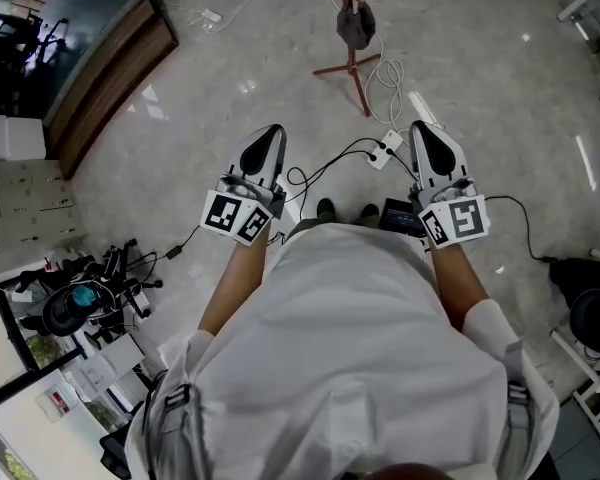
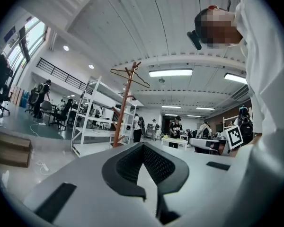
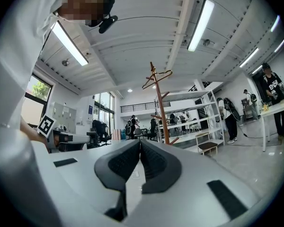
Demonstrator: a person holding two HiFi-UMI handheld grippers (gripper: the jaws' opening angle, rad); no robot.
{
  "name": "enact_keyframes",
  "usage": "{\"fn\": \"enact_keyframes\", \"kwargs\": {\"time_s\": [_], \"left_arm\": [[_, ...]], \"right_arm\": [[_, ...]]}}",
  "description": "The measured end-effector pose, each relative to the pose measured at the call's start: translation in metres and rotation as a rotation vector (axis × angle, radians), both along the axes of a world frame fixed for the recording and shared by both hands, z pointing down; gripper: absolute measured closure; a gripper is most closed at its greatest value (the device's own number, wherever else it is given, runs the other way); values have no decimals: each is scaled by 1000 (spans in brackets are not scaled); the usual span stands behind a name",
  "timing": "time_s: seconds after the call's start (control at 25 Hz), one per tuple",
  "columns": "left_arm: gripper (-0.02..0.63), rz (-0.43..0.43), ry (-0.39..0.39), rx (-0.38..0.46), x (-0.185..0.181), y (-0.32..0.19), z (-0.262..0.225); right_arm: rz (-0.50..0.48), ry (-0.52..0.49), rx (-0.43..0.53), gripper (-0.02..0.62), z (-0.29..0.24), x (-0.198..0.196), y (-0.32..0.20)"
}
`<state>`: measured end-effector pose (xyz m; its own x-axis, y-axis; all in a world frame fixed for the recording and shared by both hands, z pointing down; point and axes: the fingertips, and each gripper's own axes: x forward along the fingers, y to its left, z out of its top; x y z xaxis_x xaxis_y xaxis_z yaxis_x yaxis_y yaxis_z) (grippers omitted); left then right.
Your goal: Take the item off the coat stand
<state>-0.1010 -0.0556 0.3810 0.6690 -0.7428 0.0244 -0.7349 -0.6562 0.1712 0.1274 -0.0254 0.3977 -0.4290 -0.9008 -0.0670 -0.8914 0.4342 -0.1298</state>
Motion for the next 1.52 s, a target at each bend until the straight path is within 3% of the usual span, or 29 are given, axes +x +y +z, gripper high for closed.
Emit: {"fn": "enact_keyframes", "kwargs": {"time_s": [0.28,0.52,0.76,0.96,1.2,1.52], "left_arm": [[597,-42,31,-8,6,-2,-2],[597,-75,26,-6,5,-4,0],[597,-49,8,-39,4,-23,16],[597,-8,37,-61,-3,-71,35],[597,39,128,-62,-16,-155,26],[597,133,147,-96,-38,-250,25]], "right_arm": [[-18,-17,-19,572,9,19,-6],[-79,4,-38,572,20,11,-14],[-78,-8,-81,571,36,3,-35],[-53,18,-121,571,50,-12,-71],[-11,-29,-213,572,57,-39,-139],[37,0,-201,571,40,-80,-227]]}}
